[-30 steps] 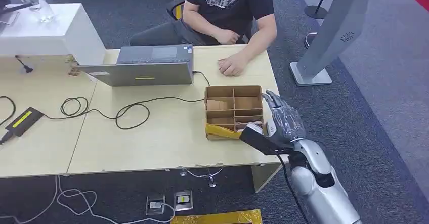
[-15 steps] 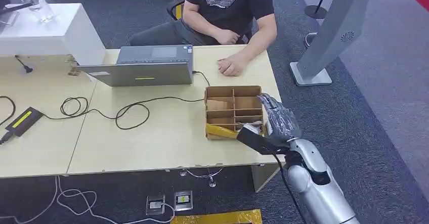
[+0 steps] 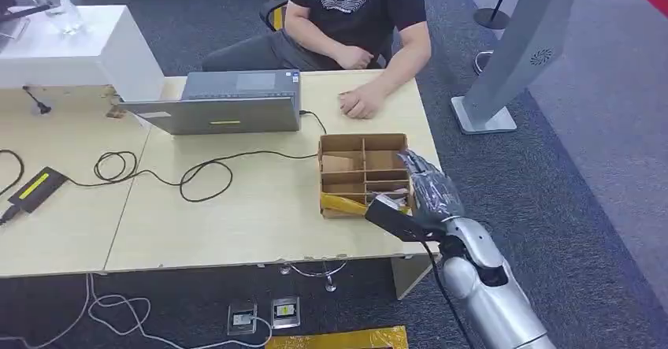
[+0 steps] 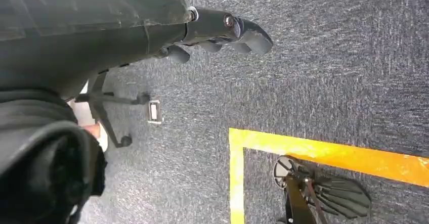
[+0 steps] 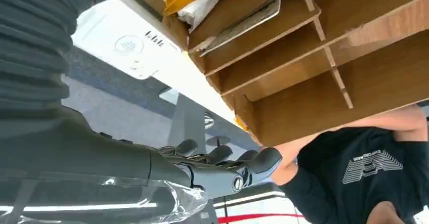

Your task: Pass the card to the sensor for recognition and then transmit it.

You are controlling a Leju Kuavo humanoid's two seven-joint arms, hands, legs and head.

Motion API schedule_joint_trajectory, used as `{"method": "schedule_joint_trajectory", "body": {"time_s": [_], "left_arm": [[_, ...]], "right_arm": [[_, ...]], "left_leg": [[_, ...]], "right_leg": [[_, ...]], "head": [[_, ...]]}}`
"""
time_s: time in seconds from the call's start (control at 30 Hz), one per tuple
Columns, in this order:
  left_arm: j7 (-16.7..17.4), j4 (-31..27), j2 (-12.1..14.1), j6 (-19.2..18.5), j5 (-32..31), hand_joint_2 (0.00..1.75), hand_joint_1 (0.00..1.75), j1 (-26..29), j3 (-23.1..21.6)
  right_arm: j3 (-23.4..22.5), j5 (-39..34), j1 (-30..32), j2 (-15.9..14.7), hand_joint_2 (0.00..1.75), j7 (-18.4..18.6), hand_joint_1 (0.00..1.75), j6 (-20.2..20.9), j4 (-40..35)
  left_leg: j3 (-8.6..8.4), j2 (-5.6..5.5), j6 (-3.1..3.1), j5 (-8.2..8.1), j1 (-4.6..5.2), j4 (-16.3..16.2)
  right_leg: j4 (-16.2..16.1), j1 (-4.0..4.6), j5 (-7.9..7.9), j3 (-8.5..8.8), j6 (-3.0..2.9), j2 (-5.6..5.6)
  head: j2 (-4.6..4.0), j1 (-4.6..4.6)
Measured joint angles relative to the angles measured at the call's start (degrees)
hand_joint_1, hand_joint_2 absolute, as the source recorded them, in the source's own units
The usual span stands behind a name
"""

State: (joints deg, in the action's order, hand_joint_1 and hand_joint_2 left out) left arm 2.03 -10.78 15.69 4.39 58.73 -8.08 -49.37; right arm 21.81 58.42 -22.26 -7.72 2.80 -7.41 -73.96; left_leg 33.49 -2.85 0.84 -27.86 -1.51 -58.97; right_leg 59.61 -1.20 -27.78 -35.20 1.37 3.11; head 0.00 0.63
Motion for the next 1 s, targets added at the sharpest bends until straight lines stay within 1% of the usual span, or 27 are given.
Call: {"method": "schedule_joint_trajectory", "body": {"time_s": [0.17, 0.7, 1.0], "left_arm": [[0.00, 0.00, 0.09, 0.00, 0.04, 0.00, 0.00, -0.01, -0.04], [0.00, 0.00, 0.11, -0.15, -0.04, 0.00, 0.00, -0.01, -1.36], [0.00, 0.00, 0.18, -0.15, -0.44, 0.00, 0.00, -0.01, -2.40]], "right_arm": [[0.00, 0.92, -0.19, 0.35, 1.75, -0.04, 0.00, -1.03, 1.11], [0.02, 1.55, -1.11, 0.74, 1.75, -0.33, 0.00, -1.14, 4.13], [0.81, 2.05, -2.49, 1.27, 1.75, -1.35, 0.00, -2.75, 6.47]], "left_leg": [[0.00, 0.00, 0.00, 0.00, 0.00, 0.00], [0.00, 0.00, 0.00, 0.00, 0.00, 0.00], [0.00, 0.01, 0.00, 0.00, -0.01, 0.00]], "right_leg": [[0.00, 0.00, 0.00, 0.00, 0.00, 0.00], [0.00, 0.00, 0.00, 0.00, 0.00, 0.00], [0.00, 0.01, 0.00, 0.00, 0.00, 0.01]], "head": [[0.00, 0.00], [0.00, 0.00], [0.00, 0.02]]}}
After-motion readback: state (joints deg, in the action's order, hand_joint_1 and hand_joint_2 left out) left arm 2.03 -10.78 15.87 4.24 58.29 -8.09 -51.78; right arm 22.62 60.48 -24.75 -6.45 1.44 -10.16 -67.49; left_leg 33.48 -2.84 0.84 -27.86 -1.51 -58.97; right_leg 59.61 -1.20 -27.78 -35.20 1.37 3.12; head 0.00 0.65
